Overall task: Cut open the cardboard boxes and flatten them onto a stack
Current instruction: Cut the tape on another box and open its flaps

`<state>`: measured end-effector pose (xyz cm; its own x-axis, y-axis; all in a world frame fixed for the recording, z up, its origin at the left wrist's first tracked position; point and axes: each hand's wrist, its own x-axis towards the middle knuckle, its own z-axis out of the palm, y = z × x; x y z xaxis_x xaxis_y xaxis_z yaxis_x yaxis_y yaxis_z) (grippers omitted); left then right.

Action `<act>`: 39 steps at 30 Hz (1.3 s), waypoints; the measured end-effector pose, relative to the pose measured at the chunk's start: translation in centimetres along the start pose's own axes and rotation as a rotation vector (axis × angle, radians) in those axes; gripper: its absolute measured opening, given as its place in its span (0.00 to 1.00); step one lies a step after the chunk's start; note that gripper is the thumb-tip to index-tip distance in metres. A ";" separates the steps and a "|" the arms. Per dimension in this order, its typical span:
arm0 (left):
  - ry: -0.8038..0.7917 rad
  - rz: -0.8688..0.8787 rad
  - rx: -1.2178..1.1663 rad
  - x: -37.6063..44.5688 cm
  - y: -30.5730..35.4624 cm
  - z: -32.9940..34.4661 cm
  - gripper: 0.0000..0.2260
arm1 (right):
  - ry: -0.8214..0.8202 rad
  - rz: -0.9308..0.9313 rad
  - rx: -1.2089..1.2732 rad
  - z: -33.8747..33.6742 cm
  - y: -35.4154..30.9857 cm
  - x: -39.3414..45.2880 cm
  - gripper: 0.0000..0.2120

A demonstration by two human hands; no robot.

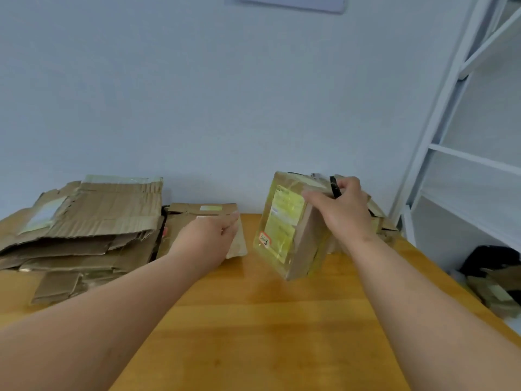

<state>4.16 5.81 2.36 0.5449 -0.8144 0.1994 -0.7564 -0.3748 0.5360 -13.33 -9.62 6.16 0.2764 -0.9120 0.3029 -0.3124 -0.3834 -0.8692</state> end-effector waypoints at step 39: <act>-0.096 0.108 -0.067 -11.2 -3.1 -7.7 0.23 | -0.587 0.098 0.399 0.3 -0.3 -17.4 0.36</act>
<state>3.18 19.53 4.76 0.4223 -0.8883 0.1808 -0.7810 -0.2552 0.5700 -17.82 6.39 1.02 0.7427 -0.6675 0.0531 -0.0356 -0.1185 -0.9923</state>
